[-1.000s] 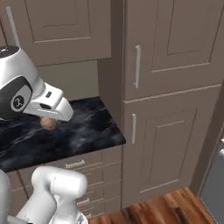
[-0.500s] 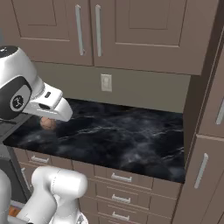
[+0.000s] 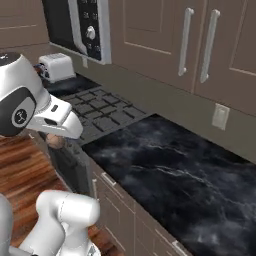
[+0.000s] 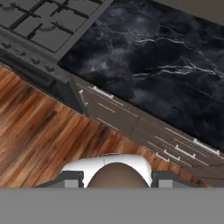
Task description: Pick the egg and butter from the fridge and place them by the bowl for mixing.
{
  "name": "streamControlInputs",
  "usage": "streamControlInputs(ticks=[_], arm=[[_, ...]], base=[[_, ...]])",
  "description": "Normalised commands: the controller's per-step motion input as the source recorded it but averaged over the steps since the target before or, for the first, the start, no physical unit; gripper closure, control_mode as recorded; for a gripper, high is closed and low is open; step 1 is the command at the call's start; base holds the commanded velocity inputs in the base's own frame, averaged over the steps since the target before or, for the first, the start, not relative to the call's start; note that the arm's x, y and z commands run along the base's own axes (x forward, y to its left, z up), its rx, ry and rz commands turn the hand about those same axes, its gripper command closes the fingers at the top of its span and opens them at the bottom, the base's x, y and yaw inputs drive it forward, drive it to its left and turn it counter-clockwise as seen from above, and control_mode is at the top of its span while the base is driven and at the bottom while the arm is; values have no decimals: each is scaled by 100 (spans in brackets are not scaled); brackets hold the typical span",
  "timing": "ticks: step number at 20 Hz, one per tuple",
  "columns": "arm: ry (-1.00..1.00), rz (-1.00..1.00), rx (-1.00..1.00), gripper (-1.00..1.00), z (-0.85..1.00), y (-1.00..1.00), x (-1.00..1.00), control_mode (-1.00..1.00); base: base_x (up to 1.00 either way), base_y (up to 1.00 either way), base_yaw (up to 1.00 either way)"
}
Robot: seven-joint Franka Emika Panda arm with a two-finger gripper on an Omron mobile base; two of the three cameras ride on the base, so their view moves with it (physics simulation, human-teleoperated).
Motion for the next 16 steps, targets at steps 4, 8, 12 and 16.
streamControlInputs(ticks=[4, 8, 12, 16], arm=[[0, 0, 0, 100, 0, 0, 0, 100], [0, 0, 0, 100, 0, 0, 0, 100], [0, 0, 0, 100, 0, 0, 0, 100], [0, 0, 0, 100, 0, 0, 0, 100]], base=[[0, 27, 88], [0, 41, 85], [11, 78, 73], [39, 95, 62]])
